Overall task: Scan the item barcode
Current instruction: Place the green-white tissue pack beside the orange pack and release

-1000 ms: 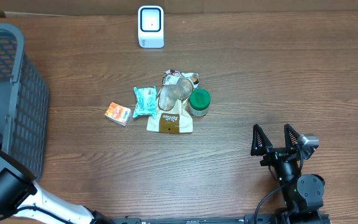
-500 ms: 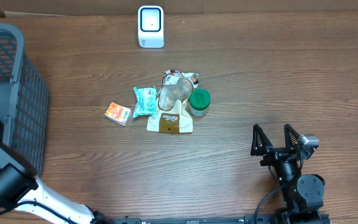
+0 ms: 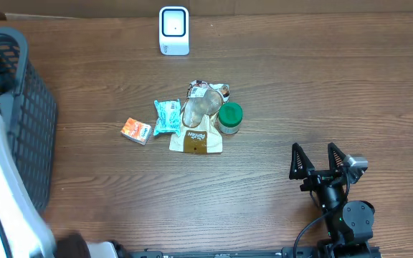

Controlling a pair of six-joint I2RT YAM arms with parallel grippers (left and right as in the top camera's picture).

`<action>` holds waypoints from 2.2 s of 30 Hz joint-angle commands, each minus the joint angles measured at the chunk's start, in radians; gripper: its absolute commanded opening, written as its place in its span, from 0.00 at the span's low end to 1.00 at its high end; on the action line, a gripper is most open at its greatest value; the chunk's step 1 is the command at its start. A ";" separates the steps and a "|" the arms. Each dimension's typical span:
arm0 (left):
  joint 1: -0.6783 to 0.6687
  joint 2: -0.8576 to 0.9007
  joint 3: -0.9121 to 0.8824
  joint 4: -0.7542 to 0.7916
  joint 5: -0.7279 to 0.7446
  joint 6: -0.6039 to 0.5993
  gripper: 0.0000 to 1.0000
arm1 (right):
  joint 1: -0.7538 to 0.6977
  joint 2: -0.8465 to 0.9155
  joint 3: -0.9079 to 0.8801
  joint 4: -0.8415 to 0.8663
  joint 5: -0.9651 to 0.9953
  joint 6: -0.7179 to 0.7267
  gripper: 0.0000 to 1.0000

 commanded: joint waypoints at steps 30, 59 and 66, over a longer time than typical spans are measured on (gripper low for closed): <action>-0.456 0.264 -0.678 0.247 -0.186 -0.451 0.04 | -0.003 -0.009 -0.010 0.006 -0.005 -0.005 1.00; -0.537 0.370 -0.399 0.143 0.292 -0.317 0.52 | -0.003 -0.009 -0.010 0.006 -0.005 -0.005 1.00; -0.539 0.349 -0.205 -0.036 0.265 -0.312 0.56 | -0.003 -0.009 -0.010 0.006 -0.005 -0.005 1.00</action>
